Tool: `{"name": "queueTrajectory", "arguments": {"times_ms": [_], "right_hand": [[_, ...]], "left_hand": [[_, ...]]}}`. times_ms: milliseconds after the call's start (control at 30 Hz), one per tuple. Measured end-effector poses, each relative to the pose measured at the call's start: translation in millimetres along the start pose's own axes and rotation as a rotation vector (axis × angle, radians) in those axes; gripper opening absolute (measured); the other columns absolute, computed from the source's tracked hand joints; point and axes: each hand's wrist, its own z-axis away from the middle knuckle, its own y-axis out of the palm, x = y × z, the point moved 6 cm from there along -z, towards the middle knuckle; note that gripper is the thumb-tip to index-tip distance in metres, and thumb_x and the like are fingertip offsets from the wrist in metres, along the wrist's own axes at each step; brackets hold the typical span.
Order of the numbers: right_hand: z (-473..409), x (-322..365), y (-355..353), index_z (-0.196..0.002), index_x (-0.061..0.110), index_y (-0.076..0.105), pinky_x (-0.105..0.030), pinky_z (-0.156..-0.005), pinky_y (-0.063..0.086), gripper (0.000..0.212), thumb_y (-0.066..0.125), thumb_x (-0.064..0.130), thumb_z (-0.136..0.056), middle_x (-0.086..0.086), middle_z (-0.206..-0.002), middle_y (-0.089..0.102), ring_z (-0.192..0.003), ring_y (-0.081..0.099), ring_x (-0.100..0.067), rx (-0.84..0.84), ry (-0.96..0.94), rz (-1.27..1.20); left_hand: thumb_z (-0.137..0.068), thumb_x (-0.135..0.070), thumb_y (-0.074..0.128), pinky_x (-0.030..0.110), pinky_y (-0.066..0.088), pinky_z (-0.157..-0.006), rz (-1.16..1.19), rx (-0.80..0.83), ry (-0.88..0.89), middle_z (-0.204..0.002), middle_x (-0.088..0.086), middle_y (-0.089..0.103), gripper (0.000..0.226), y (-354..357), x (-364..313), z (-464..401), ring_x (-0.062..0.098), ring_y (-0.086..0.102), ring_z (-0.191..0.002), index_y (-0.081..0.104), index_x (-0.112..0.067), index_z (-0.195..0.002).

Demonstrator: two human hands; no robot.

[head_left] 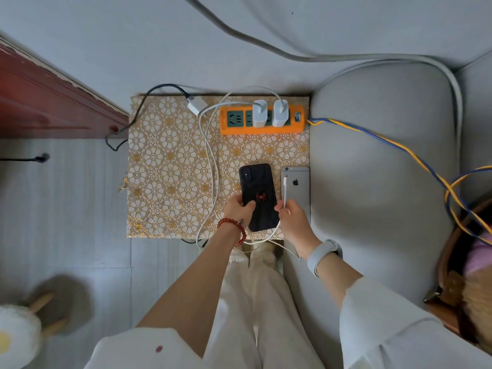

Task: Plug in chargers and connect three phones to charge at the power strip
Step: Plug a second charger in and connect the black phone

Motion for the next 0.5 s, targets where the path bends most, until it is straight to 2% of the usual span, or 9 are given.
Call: {"name": "queueTrajectory", "arguments": {"times_ms": [100,167,233,300,333,400,467,500], "right_hand": [[2.1,-2.4,-7.2,-0.087,0.003,0.053,-0.029,-0.059,0.039,0.018,0.038,0.011,-0.091,-0.006,-0.076,0.048,-0.068,0.045,-0.018,-0.019,0.018,-0.014],[6.4,-0.6,-15.6,-0.076,0.002,0.050,-0.035,-0.064,0.041,0.019,0.040,0.012,-0.089,-0.011,-0.069,0.045,-0.064,0.046,-0.021,-0.051,-0.011,-0.093],[16.1,6.5,-19.5,-0.068,0.008,0.046,-0.035,-0.060,0.041,0.028,0.036,0.017,-0.092,-0.007,-0.060,0.044,-0.055,0.044,-0.019,-0.035,-0.085,-0.134],[28.0,14.4,-15.6,-0.063,0.011,0.047,-0.029,-0.050,0.041,0.038,0.034,0.026,-0.096,-0.002,-0.051,0.043,-0.046,0.042,-0.015,0.020,-0.158,-0.101],[34.2,18.6,-11.8,-0.063,0.013,0.050,-0.026,-0.047,0.041,0.039,0.034,0.026,-0.096,0.000,-0.047,0.044,-0.042,0.042,-0.013,0.044,-0.189,-0.083],[45.9,25.0,-0.9,-0.074,0.019,0.056,-0.025,-0.045,0.043,0.030,0.037,0.019,-0.097,0.002,-0.043,0.046,-0.038,0.044,-0.012,0.119,-0.227,-0.075],[56.0,26.6,11.6,-0.082,0.017,0.055,-0.025,-0.043,0.041,0.021,0.039,0.017,-0.096,0.005,-0.041,0.047,-0.036,0.042,-0.012,0.205,-0.220,-0.089],[60.4,26.0,16.4,-0.080,0.015,0.054,-0.025,-0.042,0.038,0.021,0.039,0.018,-0.095,0.006,-0.040,0.044,-0.035,0.039,-0.010,0.222,-0.215,-0.069]], "left_hand": [[-0.089,-0.008,0.046,0.042,0.051,-0.085,0.054,0.051,0.009,-0.108,0.019,0.061,0.023,-0.7,1.1,8.8,0.031,0.059,-0.096,0.052,-0.003,-0.111],[-0.090,-0.008,0.044,0.039,0.051,-0.084,0.126,0.087,0.006,-0.108,0.017,0.061,0.021,-4.0,2.3,14.5,0.027,0.059,-0.094,0.053,-0.006,-0.109],[-0.090,-0.008,0.044,0.038,0.050,-0.084,0.179,0.089,0.013,-0.104,0.013,0.061,0.017,-12.8,1.9,20.1,0.025,0.059,-0.094,0.054,-0.010,-0.104],[-0.091,-0.009,0.044,0.041,0.051,-0.088,0.231,0.066,0.008,-0.102,0.011,0.061,0.016,-23.6,2.3,23.1,0.027,0.059,-0.097,0.054,-0.012,-0.103],[-0.091,-0.008,0.044,0.043,0.051,-0.088,0.278,0.054,-0.001,-0.101,0.010,0.061,0.017,-28.7,2.2,24.5,0.027,0.059,-0.096,0.054,-0.012,-0.104],[-0.091,-0.006,0.043,0.042,0.054,-0.079,0.424,0.040,-0.032,-0.096,0.009,0.061,0.019,-36.6,0.7,26.7,0.025,0.059,-0.090,0.054,-0.011,-0.105],[-0.092,-0.005,0.041,0.035,0.052,-0.067,0.574,0.036,-0.066,-0.092,0.007,0.060,0.019,-42.0,-2.8,28.2,0.022,0.059,-0.083,0.053,-0.009,-0.106],[-0.092,-0.005,0.041,0.034,0.051,-0.064,0.627,0.036,-0.082,-0.092,0.006,0.060,0.019,-44.1,-4.7,29.2,0.021,0.059,-0.082,0.053,-0.008,-0.106]]}}
